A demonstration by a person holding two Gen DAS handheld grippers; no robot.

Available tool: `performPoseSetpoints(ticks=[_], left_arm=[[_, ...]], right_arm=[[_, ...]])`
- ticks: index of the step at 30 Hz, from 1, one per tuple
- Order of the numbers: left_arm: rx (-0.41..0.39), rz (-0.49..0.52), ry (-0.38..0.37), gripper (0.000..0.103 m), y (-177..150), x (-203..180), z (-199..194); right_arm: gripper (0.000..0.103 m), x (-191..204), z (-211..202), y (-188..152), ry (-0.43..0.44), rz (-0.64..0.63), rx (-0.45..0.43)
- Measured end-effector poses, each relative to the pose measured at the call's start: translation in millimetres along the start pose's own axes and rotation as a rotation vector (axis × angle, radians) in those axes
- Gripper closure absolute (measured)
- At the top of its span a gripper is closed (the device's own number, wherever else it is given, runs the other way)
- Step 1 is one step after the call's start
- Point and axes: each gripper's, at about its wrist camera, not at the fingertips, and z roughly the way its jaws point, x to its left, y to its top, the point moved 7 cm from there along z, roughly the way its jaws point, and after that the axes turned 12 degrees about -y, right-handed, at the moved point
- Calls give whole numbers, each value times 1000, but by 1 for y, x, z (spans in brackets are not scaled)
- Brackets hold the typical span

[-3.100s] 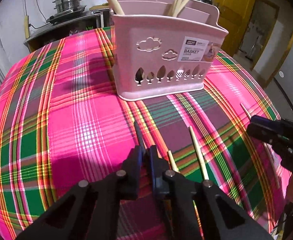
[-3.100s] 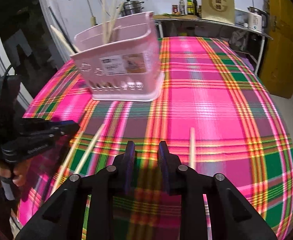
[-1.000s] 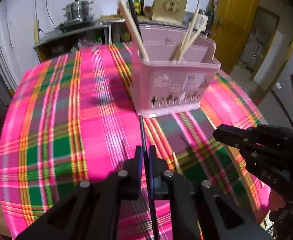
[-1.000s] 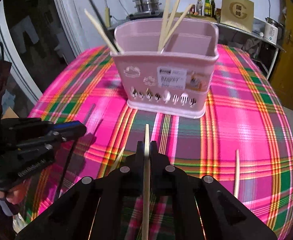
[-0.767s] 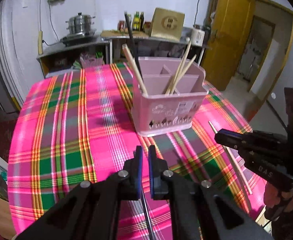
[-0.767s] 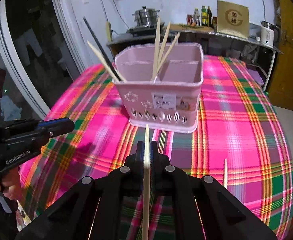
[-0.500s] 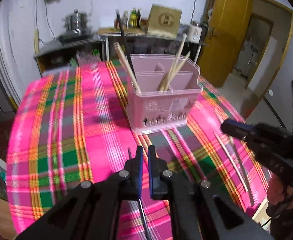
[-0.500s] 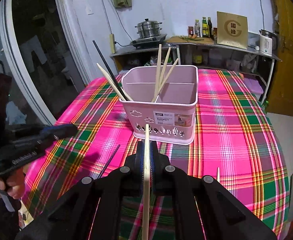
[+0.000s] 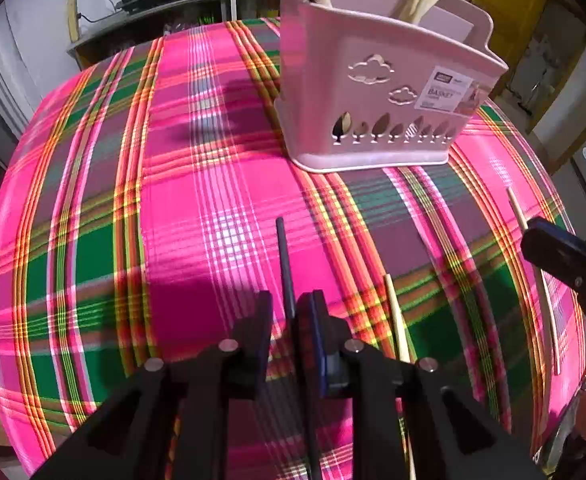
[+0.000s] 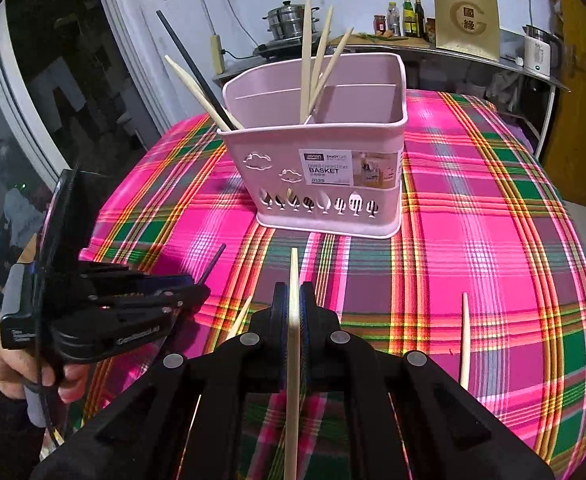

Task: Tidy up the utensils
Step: 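Lift both held chopsticks up toward the pink basket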

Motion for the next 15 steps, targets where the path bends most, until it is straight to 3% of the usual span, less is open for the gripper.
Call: performPoseSetpoints(ticks=[5,8,15], left_arm=[[-18,51,44,86,1,-5,3],[-20,53,19,97,0,-8,2],[-93,66,-31,97,6,-18,-27]], right_arm=[[98,-1,2,3,-1,6,-3],[98,0,2,2,-1,8,-2],[98,0,-5,4,3,5,-16]])
